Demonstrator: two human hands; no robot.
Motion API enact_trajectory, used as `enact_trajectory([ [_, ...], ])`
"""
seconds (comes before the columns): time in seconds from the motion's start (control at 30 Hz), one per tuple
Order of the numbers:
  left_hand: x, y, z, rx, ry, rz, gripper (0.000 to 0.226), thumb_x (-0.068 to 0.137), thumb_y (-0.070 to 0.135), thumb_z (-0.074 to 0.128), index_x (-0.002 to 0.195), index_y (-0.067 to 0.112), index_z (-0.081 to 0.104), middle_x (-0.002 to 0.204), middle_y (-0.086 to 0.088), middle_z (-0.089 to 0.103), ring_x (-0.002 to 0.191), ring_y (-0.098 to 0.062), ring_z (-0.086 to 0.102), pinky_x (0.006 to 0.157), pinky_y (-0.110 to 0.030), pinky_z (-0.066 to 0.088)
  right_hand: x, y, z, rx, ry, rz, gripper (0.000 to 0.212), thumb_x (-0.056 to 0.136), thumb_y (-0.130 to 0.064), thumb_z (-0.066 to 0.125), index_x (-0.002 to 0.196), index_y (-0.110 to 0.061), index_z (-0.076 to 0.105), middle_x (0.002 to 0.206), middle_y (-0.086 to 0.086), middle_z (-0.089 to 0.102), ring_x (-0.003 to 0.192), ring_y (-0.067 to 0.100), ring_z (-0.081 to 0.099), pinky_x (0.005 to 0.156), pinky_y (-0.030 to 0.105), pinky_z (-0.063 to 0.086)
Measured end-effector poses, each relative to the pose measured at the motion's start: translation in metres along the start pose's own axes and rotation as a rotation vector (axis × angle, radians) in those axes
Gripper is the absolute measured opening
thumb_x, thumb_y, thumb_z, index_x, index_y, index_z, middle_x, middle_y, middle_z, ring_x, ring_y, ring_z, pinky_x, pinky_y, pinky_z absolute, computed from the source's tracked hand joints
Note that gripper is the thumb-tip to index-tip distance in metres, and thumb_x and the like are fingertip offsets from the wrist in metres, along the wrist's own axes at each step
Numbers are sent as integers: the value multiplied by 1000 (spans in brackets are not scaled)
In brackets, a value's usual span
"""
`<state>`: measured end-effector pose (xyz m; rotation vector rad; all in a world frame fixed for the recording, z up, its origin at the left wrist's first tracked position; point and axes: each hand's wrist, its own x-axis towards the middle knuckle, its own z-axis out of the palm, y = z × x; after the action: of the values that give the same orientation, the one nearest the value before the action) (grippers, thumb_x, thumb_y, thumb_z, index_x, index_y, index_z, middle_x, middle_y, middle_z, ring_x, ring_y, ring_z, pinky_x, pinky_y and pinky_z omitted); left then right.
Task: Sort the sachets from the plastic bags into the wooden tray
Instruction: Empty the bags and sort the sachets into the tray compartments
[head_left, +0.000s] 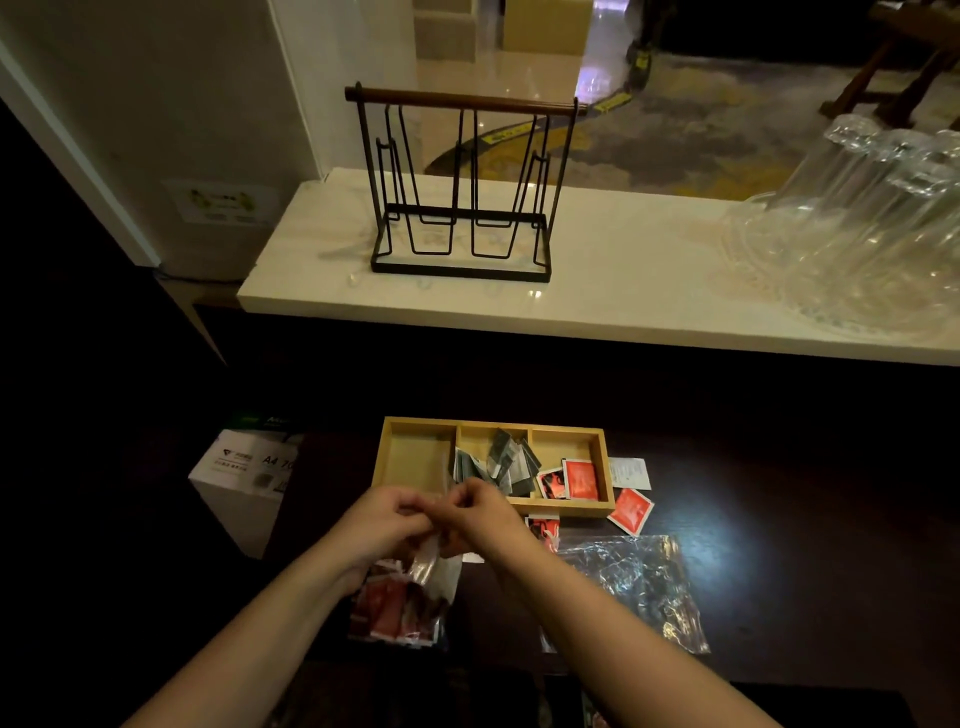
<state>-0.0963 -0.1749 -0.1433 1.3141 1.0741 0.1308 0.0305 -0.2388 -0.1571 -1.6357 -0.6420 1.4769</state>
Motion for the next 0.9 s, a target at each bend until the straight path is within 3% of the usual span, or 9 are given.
enact_trajectory([
  [0.1,0,0,9,-24,5,-1,14,86,-1,60,86,10,70,70,-3,73,66,-12,69,59,-22,53,0,4,-2,153,30,82,19,87,-21,65,88,-5,54,74,7,62,61,17,63,59,27,57],
  [0.27,-1,-4,12,-127,36,-34,8,83,6,67,76,4,64,64,-3,65,52,-4,63,45,-16,46,-7,9,-6,263,73,77,13,90,-13,61,87,-1,64,77,10,66,62,15,64,57,22,55],
  [0.4,-4,-7,13,-306,-58,-98,19,84,9,63,66,9,62,64,-3,63,57,-8,64,49,-23,51,-7,9,-8,86,139,51,11,87,-8,62,88,2,67,75,9,66,63,15,65,62,27,57],
  [0.5,-3,-10,13,-403,-107,-137,25,90,20,57,70,12,70,74,-8,64,73,-21,64,56,-31,55,-10,6,-10,-142,130,-31,12,84,-8,65,73,-12,68,75,4,68,68,15,67,63,25,58],
  [0.53,-4,-9,15,-381,-93,-130,24,91,24,56,80,8,71,80,-10,64,79,-23,64,59,-33,56,-11,4,-9,-213,133,-60,17,84,-10,66,69,-18,65,75,2,68,70,16,68,64,25,59],
  [0.6,-3,-8,24,-207,0,-61,26,94,26,52,91,5,69,81,-10,64,73,-12,65,56,-25,54,-13,3,-6,-384,183,-119,20,85,-16,65,68,-24,60,74,-1,66,73,18,68,68,30,59],
  [0.67,-3,-5,33,141,194,74,25,96,21,48,77,17,62,71,-4,60,58,-4,59,50,-21,45,-13,5,0,-484,266,-161,12,85,-23,62,73,-23,58,73,-3,64,73,19,66,70,35,58],
  [0.73,-2,-3,41,389,336,159,34,97,18,45,64,26,47,66,3,53,58,-5,49,50,-22,34,-14,6,4,-471,316,-164,9,83,-25,60,77,-19,58,75,-1,64,73,21,66,71,41,58],
  [0.9,1,-11,45,475,379,225,36,97,11,43,63,24,38,67,6,44,59,-4,39,52,-13,37,-13,6,3,-383,277,-133,18,82,-18,62,67,-24,52,73,-2,63,75,21,68,71,43,58],
])
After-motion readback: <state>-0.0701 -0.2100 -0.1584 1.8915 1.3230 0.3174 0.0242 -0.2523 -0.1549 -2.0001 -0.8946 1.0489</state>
